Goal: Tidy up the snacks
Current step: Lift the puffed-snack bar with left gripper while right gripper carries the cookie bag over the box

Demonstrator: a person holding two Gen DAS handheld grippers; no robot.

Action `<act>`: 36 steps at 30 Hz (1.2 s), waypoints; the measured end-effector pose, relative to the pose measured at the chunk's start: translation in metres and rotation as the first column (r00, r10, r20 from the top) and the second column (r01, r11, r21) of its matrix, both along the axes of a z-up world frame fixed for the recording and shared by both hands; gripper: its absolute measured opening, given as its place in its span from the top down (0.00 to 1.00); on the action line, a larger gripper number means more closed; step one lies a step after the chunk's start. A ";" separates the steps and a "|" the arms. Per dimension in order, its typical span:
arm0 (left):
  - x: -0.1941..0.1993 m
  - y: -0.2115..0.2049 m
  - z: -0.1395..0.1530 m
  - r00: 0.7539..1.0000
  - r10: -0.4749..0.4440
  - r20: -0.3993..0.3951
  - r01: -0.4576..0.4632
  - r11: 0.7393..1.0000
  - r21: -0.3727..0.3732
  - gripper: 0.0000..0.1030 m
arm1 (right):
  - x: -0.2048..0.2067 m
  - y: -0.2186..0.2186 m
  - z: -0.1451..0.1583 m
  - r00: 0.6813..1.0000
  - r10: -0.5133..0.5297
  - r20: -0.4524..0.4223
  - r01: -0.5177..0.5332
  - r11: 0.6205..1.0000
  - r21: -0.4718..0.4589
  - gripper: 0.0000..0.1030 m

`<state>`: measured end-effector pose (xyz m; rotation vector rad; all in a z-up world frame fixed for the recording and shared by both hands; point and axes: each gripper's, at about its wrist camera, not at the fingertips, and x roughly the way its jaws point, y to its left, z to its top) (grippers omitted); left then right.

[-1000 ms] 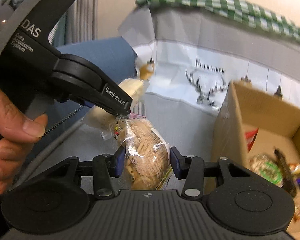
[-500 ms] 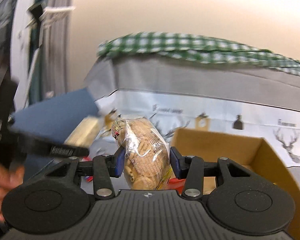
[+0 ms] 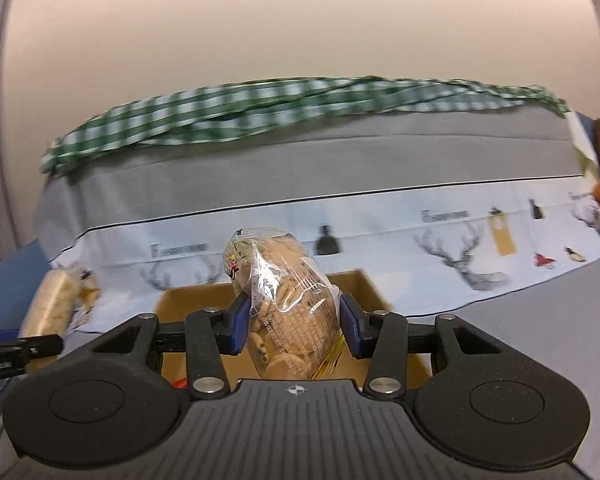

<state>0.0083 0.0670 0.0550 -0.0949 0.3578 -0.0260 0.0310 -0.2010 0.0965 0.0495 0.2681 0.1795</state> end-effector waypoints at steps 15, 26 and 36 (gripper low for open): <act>0.043 -0.061 0.002 0.985 -0.151 0.077 0.149 0.988 0.033 0.61 | 0.011 -0.019 -0.007 0.999 -0.049 -0.005 0.048 0.996 -0.074 0.54; 0.056 -0.069 -0.002 0.983 -0.180 0.044 0.181 0.983 -0.025 0.79 | 0.023 -0.021 -0.011 0.996 -0.081 -0.033 0.078 0.994 -0.081 0.54; 0.061 -0.073 -0.009 0.978 -0.210 -0.003 0.209 0.977 -0.050 0.65 | 0.033 -0.006 -0.023 0.993 -0.036 -0.112 0.021 0.991 -0.135 0.52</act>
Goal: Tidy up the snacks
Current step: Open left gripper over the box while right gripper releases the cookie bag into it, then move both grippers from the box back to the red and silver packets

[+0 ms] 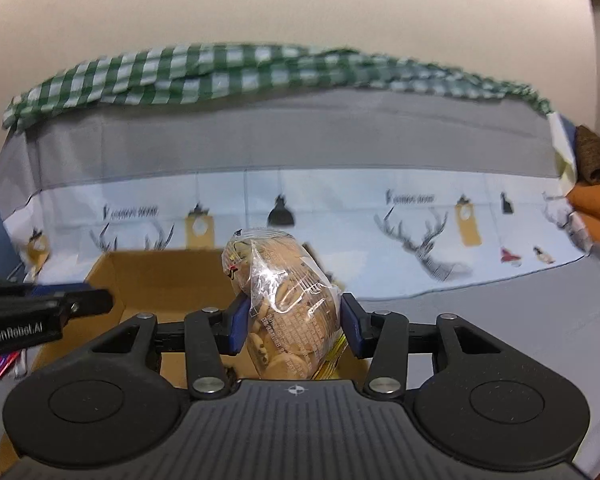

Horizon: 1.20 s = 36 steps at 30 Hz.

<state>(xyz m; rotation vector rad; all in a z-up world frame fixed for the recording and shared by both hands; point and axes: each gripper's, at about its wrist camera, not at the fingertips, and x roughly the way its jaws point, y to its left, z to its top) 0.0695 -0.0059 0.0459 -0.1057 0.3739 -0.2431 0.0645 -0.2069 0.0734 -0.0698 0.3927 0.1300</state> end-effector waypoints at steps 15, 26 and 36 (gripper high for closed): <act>0.007 0.038 -0.001 0.991 0.086 -0.104 -0.094 0.992 -0.081 0.45 | 0.000 0.018 -0.003 1.000 -0.007 0.012 0.008 0.997 -0.073 0.32; -0.022 0.108 0.000 0.967 0.131 -0.218 -0.155 0.983 -0.097 0.79 | -0.010 0.063 -0.001 0.996 0.086 -0.001 -0.085 0.996 0.040 0.85; -0.029 0.186 -0.036 0.895 0.265 -0.359 -0.306 0.950 -0.061 0.82 | -0.034 0.147 -0.009 0.955 0.296 0.002 -0.296 0.953 0.060 0.85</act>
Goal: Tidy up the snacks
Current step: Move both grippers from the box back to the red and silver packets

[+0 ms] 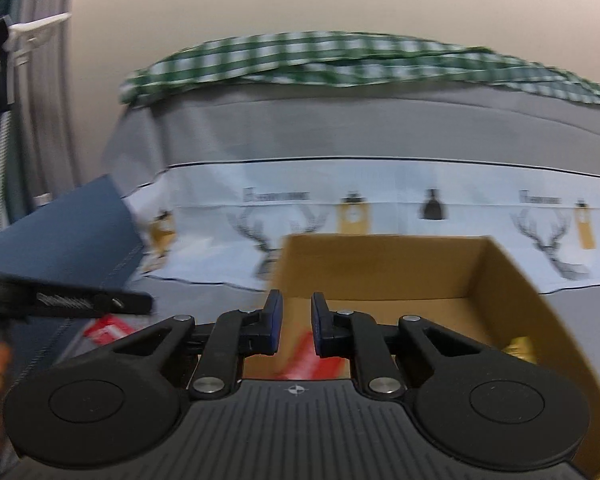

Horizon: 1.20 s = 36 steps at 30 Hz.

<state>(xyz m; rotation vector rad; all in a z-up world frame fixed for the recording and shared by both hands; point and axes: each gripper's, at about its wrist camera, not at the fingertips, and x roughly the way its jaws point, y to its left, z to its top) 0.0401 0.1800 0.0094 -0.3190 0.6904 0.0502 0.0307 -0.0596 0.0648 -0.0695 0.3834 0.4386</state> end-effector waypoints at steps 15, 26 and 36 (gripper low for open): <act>-0.002 0.092 -0.023 0.918 0.354 -0.178 -0.386 0.902 -0.196 0.75 | 0.006 0.112 -0.062 0.969 0.213 -0.125 -0.224 0.972 -0.075 0.84; 0.001 0.101 -0.027 0.896 0.401 -0.193 -0.435 0.881 -0.189 0.68 | 0.059 0.179 -0.115 0.966 0.186 -0.179 -0.221 0.956 -0.194 0.53; 0.004 0.104 -0.029 0.893 0.409 -0.190 -0.442 0.876 -0.193 0.67 | 0.082 0.199 -0.139 0.938 0.248 -0.244 -0.288 0.947 -0.144 0.37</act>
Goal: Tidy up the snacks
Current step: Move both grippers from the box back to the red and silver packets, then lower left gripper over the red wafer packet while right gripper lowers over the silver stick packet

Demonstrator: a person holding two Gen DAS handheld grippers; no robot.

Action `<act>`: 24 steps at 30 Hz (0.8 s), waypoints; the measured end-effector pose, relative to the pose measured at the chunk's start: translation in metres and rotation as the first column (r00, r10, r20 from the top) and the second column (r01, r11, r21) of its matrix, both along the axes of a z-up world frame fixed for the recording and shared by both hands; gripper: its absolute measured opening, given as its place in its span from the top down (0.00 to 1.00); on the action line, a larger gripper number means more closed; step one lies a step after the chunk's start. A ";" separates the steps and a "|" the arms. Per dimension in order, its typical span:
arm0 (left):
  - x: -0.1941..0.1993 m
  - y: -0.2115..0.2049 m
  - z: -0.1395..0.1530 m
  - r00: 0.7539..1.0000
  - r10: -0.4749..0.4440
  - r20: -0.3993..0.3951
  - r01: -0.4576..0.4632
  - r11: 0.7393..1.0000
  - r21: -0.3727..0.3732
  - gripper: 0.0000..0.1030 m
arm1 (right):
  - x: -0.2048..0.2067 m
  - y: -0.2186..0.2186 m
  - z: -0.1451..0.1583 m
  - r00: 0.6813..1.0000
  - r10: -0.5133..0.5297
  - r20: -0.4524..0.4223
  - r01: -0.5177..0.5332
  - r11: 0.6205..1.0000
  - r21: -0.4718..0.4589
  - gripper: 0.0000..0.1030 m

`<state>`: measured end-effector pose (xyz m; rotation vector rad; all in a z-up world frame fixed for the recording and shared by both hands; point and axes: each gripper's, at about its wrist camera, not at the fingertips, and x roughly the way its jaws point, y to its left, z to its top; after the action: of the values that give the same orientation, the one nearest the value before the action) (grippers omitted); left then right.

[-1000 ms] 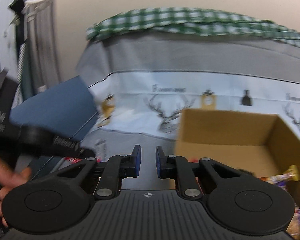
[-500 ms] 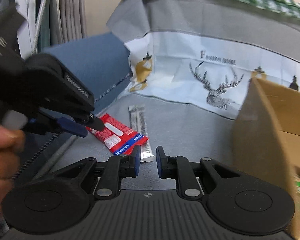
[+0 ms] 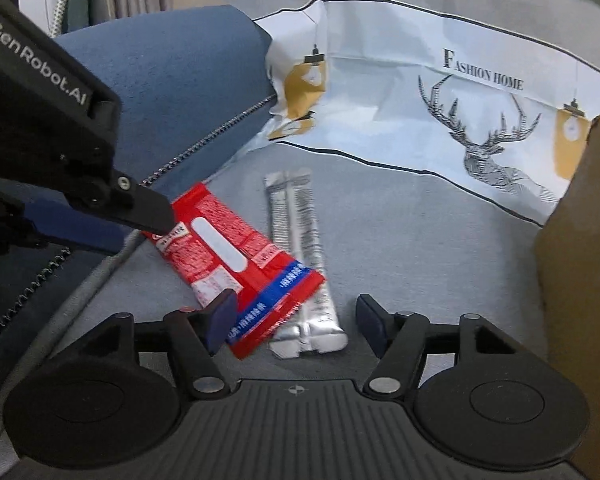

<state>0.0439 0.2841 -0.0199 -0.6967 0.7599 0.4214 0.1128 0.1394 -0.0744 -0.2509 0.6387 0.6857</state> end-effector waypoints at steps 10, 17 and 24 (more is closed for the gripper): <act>-0.002 0.000 0.001 1.000 -0.009 0.010 0.009 1.000 0.009 0.67 | -0.012 -0.008 0.008 0.999 0.052 0.006 -0.052 0.999 0.004 0.76; 0.000 -0.002 0.000 1.000 -0.021 0.005 0.021 1.000 0.012 0.67 | -0.022 -0.025 0.013 1.000 0.021 0.012 -0.021 0.998 -0.054 1.00; -0.004 0.000 -0.002 1.000 -0.014 0.012 0.014 1.000 -0.018 0.63 | -0.035 -0.044 0.024 1.000 -0.016 0.008 0.016 0.998 -0.063 1.00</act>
<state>0.0400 0.2837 -0.0220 -0.7102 0.7580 0.3974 0.0776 0.0958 -0.0499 -0.3063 0.6549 0.6498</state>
